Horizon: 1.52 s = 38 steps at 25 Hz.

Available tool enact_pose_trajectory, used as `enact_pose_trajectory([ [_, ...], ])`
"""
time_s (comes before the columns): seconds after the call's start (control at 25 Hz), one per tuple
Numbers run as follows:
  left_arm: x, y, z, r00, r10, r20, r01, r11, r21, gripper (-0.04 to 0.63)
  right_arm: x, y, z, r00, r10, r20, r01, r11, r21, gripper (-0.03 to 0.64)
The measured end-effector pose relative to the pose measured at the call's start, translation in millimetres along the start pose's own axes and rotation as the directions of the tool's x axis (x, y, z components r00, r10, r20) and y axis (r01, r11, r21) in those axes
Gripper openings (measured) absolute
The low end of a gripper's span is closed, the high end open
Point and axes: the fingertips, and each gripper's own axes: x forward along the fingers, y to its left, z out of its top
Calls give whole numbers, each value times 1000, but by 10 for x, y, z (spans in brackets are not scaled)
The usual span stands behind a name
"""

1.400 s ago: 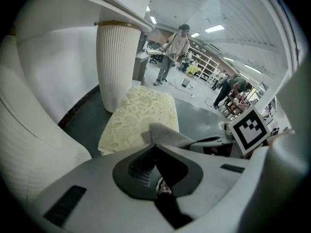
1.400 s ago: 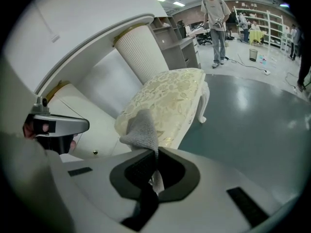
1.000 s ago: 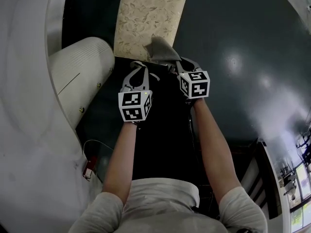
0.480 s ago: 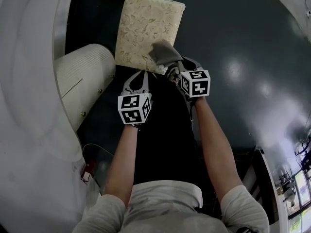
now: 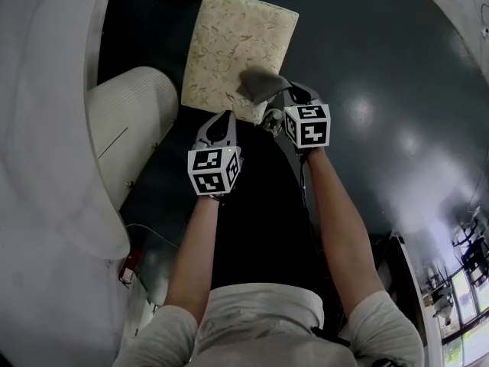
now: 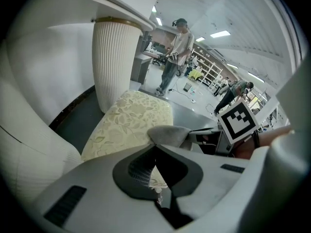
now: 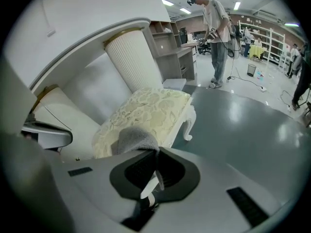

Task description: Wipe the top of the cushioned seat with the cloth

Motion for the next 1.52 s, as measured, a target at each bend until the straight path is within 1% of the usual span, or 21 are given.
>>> enact_pose_trajectory([
  [0.2,1,211,78,1000,19,0,-19,999,-29,15,159,211,103,999,31,-23,-32,999,-26,14],
  [0.44,-13,490,45,999,35,-22,-36,998,-59,15,389,502,216,996,65,-54,-67,996,-51,14],
  [0.92,-85,975,100,999,39,-23,-42,988,-150,15,735,1113,549,990,124,-73,-131,987,-92,14],
  [1.12,-142,1087,154,999,26,-24,-30,985,-171,15,868,1420,789,986,157,-63,-163,981,-103,14],
  [1.24,-163,1140,163,999,27,-24,-31,981,-189,15,959,1600,972,981,186,-54,-192,970,-148,14],
  [1.4,-156,1234,160,999,41,-21,-44,978,-204,15,1080,1838,1214,973,227,-48,-232,941,-247,14],
  [1.52,-156,1261,142,998,51,-29,-56,977,-206,15,1135,1945,1342,967,251,-40,-252,928,-273,14],
])
